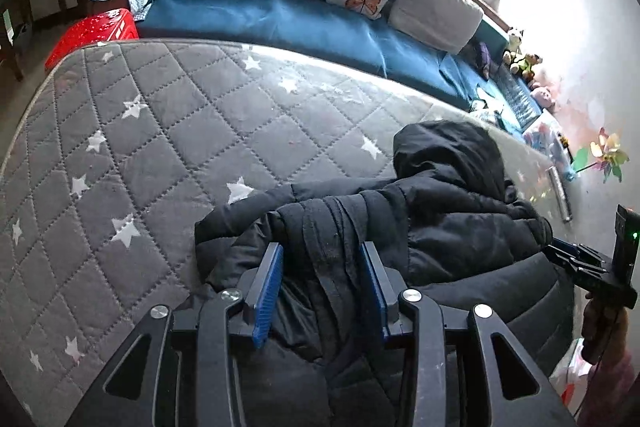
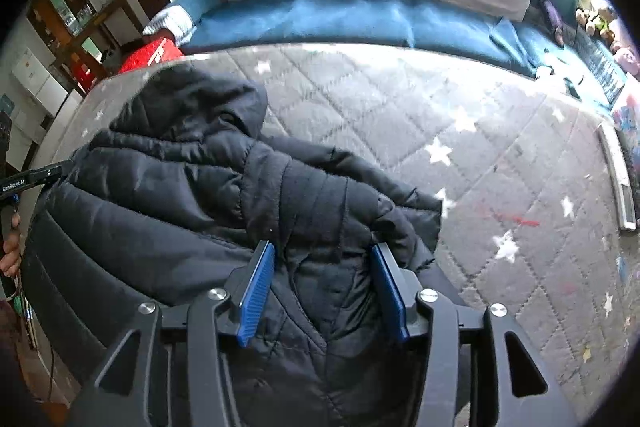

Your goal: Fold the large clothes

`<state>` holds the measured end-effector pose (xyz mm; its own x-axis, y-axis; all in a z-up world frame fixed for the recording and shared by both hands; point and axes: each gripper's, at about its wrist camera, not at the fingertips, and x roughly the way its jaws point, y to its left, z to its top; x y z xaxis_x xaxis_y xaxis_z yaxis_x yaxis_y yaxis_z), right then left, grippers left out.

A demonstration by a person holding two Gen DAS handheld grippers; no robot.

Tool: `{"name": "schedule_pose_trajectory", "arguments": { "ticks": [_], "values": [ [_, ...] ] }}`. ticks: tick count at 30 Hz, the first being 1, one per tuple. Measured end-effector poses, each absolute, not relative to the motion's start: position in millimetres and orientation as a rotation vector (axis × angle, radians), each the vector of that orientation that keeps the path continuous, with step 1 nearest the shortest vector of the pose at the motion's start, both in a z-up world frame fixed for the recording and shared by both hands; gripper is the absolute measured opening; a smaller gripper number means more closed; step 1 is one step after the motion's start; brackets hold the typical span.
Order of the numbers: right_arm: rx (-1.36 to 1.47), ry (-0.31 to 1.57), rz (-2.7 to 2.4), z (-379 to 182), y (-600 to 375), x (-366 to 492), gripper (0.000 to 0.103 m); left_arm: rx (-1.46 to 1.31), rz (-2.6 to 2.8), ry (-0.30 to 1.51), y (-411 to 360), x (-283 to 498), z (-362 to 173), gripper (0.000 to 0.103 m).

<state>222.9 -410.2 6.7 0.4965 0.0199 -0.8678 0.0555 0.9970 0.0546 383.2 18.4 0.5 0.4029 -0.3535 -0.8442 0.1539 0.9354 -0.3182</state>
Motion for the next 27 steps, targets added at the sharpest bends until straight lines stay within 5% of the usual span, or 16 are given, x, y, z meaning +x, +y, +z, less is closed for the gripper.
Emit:
{"name": "schedule_pose_trajectory", "arguments": {
  "ticks": [6, 8, 10, 27],
  "values": [
    [0.128, 0.967, -0.042, 35, -420, 187, 0.061, -0.229, -0.263, 1.063, 42, 346, 36, 0.048],
    [0.129, 0.955, -0.049, 39, -424, 173, 0.065, -0.199, -0.23, 1.022, 50, 332, 49, 0.069],
    [0.138, 0.949, -0.065, 41, -429, 159, 0.069, -0.178, -0.214, 0.981, 58, 312, 59, 0.077],
    [0.642, 0.945, 0.121, -27, -478, 131, 0.083, -0.578, -0.333, 1.094, 120, 261, -1, 0.082]
  ]
}}
